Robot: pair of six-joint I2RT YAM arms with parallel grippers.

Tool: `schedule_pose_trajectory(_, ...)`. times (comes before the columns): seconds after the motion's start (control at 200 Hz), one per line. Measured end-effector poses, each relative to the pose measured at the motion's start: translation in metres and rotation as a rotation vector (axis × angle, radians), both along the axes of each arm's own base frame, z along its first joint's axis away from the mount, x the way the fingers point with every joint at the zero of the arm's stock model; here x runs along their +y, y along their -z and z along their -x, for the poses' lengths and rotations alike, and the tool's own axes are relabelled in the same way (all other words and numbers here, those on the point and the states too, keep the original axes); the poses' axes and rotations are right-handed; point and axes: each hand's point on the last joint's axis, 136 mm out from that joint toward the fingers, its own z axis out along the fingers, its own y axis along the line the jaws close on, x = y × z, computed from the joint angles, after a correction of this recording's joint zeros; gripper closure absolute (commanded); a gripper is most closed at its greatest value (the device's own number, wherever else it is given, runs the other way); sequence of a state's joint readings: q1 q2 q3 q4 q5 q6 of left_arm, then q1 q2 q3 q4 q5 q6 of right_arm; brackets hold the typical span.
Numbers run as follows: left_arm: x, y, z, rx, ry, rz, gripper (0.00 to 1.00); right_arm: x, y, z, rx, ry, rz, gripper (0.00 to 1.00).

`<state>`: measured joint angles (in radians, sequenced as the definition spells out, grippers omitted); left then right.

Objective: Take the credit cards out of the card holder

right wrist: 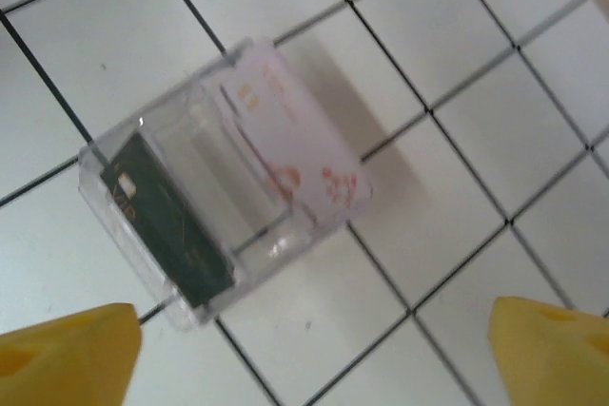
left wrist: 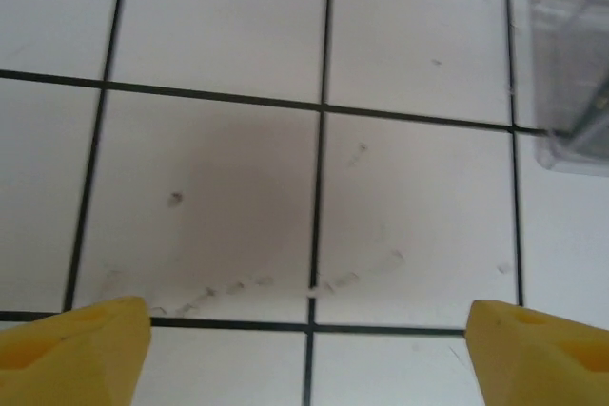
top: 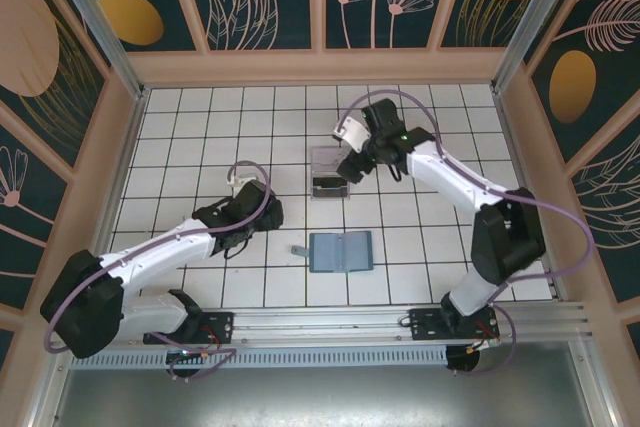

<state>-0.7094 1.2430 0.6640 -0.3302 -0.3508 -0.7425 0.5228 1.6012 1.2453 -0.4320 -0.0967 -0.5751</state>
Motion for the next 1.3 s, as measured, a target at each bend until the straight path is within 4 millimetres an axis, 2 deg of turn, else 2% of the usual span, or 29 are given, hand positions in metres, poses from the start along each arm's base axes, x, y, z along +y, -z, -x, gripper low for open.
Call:
schedule_pose_trajectory(0.13, 0.019, -0.002, -0.016, -0.043, -0.035, -0.068, 0.02, -0.034, 0.003, 0.009, -0.016, 0.135, -0.076, 0.01)
schedule_pose_trajectory(0.23, 0.039, -0.006, -0.031, -0.082, -0.088, -0.117, 0.01, -0.070, 0.004, 0.009, -0.058, 0.282, -0.152, 0.01)
schedule_pose_trajectory(0.36, 0.081, -0.013, -0.052, -0.133, -0.209, -0.188, 0.02, -0.113, 0.012, 0.014, -0.125, 0.448, -0.278, 0.01)
schedule_pose_trajectory(0.475, 0.120, -0.025, -0.068, -0.205, -0.327, -0.226, 0.01, -0.147, 0.030, 0.022, -0.167, 0.583, -0.375, 0.01)
schedule_pose_trajectory(0.58, 0.156, -0.026, -0.068, -0.253, -0.418, -0.261, 0.01, -0.174, 0.044, 0.024, -0.206, 0.696, -0.434, 0.01)
schedule_pose_trajectory(0.661, 0.182, -0.029, -0.064, -0.284, -0.481, -0.301, 0.01, -0.191, 0.048, 0.024, -0.256, 0.766, -0.461, 0.01)
schedule_pose_trajectory(0.766, 0.202, -0.036, -0.061, -0.361, -0.515, -0.323, 0.01, -0.209, 0.047, 0.022, -0.338, 0.836, -0.496, 0.01)
schedule_pose_trajectory(0.901, 0.214, -0.031, -0.059, -0.454, -0.509, -0.326, 0.02, -0.225, 0.051, 0.018, -0.415, 0.898, -0.520, 0.01)
schedule_pose_trajectory(1.031, 0.209, -0.016, -0.062, -0.484, -0.442, -0.335, 0.02, -0.229, 0.051, 0.011, -0.464, 0.905, -0.537, 0.01)
schedule_pose_trajectory(1.141, 0.202, -0.030, -0.075, -0.583, -0.398, -0.322, 0.01, -0.233, 0.047, 0.005, -0.508, 0.905, -0.559, 0.01)
schedule_pose_trajectory(1.211, 0.197, -0.040, -0.085, -0.650, -0.372, -0.310, 0.02, -0.235, 0.053, 0.003, -0.502, 0.906, -0.559, 0.01)
schedule_pose_trajectory(1.301, 0.192, -0.044, -0.093, -0.692, -0.344, -0.299, 0.02, -0.236, 0.059, 0.002, -0.485, 0.906, -0.562, 0.01)
